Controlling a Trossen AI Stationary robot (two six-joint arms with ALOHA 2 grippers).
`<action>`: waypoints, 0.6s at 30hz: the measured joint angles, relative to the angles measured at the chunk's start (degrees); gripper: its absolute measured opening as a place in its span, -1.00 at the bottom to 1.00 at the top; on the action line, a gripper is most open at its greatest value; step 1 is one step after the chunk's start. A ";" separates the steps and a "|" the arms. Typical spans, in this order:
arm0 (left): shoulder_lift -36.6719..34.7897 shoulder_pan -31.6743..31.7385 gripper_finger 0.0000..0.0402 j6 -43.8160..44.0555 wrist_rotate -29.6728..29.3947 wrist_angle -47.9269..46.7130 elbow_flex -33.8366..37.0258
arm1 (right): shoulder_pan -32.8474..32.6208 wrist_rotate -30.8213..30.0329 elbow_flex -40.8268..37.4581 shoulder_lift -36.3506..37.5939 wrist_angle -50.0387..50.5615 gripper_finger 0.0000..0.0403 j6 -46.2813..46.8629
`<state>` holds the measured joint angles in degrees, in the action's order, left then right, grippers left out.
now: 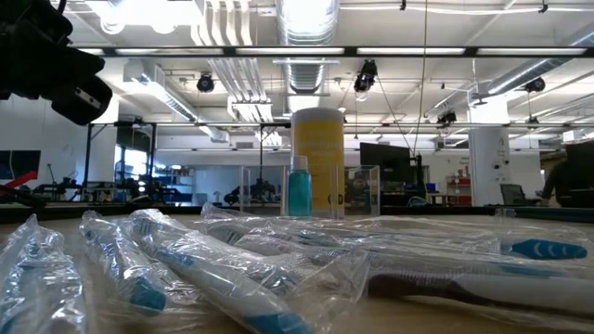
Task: Pick & Place toothbrushing station
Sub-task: Put the mouthwash into the transparent organizer
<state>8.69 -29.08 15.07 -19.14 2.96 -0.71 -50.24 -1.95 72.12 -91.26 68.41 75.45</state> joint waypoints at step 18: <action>0.00 0.00 -0.94 -0.07 0.00 -0.09 0.00 | 0.13 -3.66 -5.77 0.02 -6.74 0.09 -0.44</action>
<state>8.69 -29.08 15.00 -19.14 2.87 -0.71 -50.11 -5.62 66.35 -91.24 61.67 75.01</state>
